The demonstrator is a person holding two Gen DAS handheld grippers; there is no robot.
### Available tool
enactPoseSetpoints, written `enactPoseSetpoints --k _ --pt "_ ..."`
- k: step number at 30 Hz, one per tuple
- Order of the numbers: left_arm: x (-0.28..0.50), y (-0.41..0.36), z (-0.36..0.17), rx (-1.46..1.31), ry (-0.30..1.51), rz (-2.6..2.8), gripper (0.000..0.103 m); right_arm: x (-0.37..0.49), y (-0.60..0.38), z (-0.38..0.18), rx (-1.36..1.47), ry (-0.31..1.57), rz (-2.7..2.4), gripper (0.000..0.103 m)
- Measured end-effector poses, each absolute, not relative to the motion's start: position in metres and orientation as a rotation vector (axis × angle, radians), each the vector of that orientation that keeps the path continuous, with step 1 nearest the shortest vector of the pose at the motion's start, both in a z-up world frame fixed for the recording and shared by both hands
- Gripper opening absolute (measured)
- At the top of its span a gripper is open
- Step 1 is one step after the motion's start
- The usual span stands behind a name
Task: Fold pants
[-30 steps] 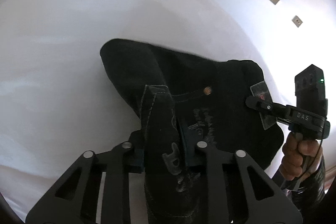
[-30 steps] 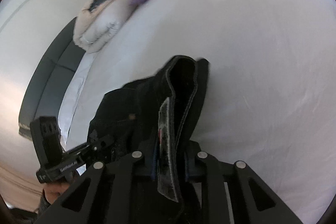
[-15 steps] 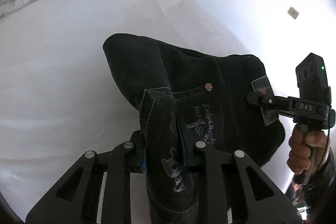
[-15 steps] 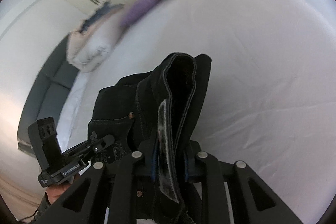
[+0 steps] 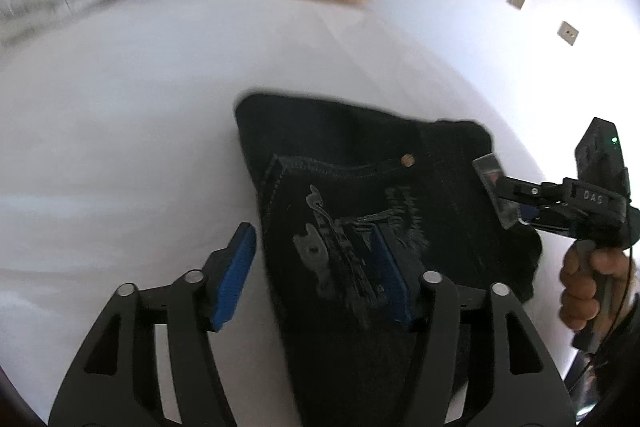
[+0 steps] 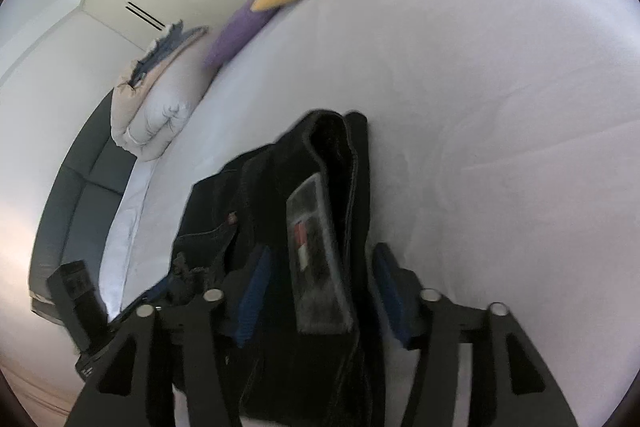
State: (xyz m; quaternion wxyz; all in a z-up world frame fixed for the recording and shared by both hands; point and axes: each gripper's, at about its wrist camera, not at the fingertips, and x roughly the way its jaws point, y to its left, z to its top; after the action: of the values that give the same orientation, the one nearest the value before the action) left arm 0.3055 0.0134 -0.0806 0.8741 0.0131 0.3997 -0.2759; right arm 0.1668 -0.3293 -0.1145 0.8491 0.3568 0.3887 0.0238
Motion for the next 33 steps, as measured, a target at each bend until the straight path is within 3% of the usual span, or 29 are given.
enactPoseSetpoints --k 1,4,7,9,11,19,24,33 --pt "0.292 0.019 -0.071 0.048 0.779 -0.560 0.078 0.166 -0.325 -0.107 0.739 0.809 0.042 0.059" --pt "0.248 0.036 -0.042 0.097 0.613 -0.492 0.095 0.131 -0.308 -0.078 0.652 0.746 -0.017 0.064" --pt "0.204 0.031 0.001 0.105 0.426 -0.392 0.103 0.093 -0.286 -0.044 0.547 0.654 -0.081 0.076" --pt "0.173 0.048 0.033 0.114 0.318 -0.326 0.103 0.059 -0.267 -0.013 0.459 0.555 -0.130 0.086" --pt "0.147 0.055 0.056 0.119 0.243 -0.250 0.103 0.034 -0.254 0.011 0.394 0.477 -0.171 0.103" --pt "0.046 0.086 0.127 0.169 0.058 -0.345 0.103 -0.068 -0.214 0.100 0.184 0.153 -0.318 0.103" --pt "0.014 0.100 0.162 0.197 0.065 -0.383 0.103 -0.116 -0.197 0.152 0.090 0.000 -0.413 0.103" --pt "-0.040 0.094 0.184 0.237 0.003 -0.271 0.103 -0.163 -0.183 0.196 0.033 -0.062 -0.395 0.103"
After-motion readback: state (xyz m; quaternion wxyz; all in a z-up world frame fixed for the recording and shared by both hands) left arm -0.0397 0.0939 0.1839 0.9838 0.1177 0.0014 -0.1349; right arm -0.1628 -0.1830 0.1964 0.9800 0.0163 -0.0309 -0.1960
